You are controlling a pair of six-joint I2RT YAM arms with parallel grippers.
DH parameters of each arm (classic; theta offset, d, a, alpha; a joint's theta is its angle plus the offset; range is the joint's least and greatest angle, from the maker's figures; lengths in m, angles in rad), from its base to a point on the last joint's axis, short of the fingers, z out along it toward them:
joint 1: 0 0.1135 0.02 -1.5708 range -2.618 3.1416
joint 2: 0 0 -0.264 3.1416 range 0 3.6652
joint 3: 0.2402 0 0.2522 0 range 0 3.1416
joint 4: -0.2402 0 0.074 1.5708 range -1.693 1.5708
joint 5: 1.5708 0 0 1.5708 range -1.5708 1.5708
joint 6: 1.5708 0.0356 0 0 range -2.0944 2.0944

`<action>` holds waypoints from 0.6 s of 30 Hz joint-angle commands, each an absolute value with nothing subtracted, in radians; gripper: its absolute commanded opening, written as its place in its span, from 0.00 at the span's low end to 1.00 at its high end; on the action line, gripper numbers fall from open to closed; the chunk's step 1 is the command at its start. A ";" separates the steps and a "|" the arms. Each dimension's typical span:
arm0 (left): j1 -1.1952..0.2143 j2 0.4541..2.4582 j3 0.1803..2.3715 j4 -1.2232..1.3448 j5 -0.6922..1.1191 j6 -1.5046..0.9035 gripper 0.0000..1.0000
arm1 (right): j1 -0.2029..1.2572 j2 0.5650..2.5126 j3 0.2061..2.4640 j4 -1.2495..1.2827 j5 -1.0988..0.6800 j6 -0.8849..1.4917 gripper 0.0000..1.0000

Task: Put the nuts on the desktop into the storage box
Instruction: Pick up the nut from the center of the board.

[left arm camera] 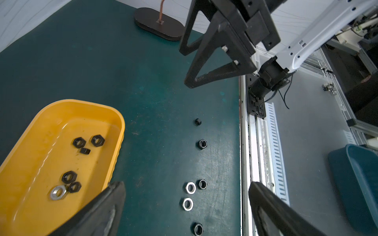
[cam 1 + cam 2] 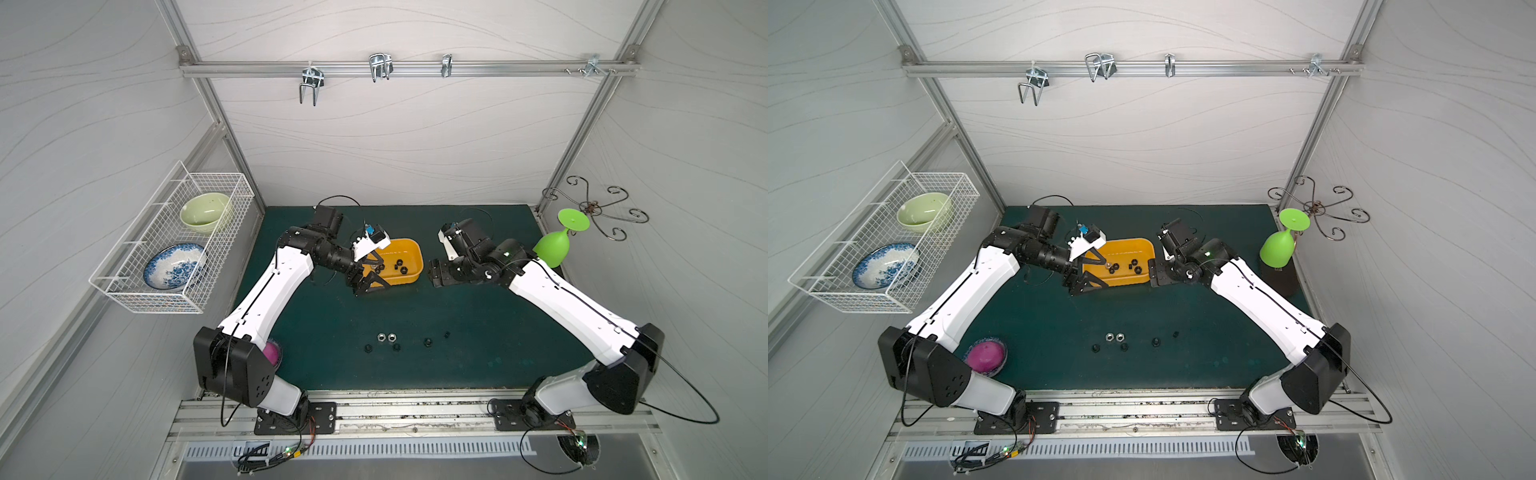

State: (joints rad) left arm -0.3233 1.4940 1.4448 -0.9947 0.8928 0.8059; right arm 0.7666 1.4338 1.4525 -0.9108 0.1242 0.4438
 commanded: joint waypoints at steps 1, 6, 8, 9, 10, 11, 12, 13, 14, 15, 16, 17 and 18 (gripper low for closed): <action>-0.379 1.507 1.453 -0.989 0.844 0.863 0.99 | 0.781 1.399 1.418 -0.996 0.137 0.486 0.86; -0.416 1.524 1.444 -0.890 0.765 0.835 0.98 | 0.784 1.349 1.346 -1.007 0.141 0.520 0.99; -0.438 1.531 1.423 -0.836 0.726 0.824 0.98 | 0.784 1.339 1.319 -1.011 0.140 0.539 0.99; -0.460 1.534 1.408 -0.814 0.691 0.841 0.98 | 0.784 1.335 1.305 -1.017 0.141 0.551 0.99; -0.485 1.536 1.401 -0.801 0.660 0.858 0.98 | 0.783 1.335 1.293 -1.019 0.145 0.565 0.99; -0.509 1.540 1.392 -0.795 0.630 0.881 0.98 | 0.783 1.333 1.276 -1.021 0.147 0.579 0.99; -0.529 1.544 1.386 -0.793 0.614 0.897 0.98 | 0.784 1.331 1.260 -1.022 0.152 0.592 0.99; -0.543 1.546 1.382 -0.788 0.611 0.903 0.99 | 0.784 1.330 1.246 -1.026 0.160 0.609 0.99; -0.553 1.549 1.376 -0.779 0.613 0.903 0.98 | 0.783 1.330 1.232 -1.030 0.171 0.633 0.99; -0.562 1.551 1.370 -0.768 0.619 0.899 0.98 | 0.783 1.330 1.218 -1.034 0.177 0.653 0.99; -0.567 1.552 1.365 -0.758 0.628 0.894 0.98 | 0.784 1.330 1.203 -1.033 0.177 0.668 0.99; -0.574 1.552 1.357 -0.752 0.641 0.898 0.98 | 0.785 1.330 1.186 -1.029 0.174 0.682 0.99; -0.579 1.554 1.350 -0.748 0.660 0.907 0.98 | 0.785 1.330 1.167 -1.025 0.167 0.702 0.99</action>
State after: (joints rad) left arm -0.5701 1.5463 1.3529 -0.8059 0.6487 0.8772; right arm 0.7788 1.3460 1.2018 -0.9901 0.1532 0.6235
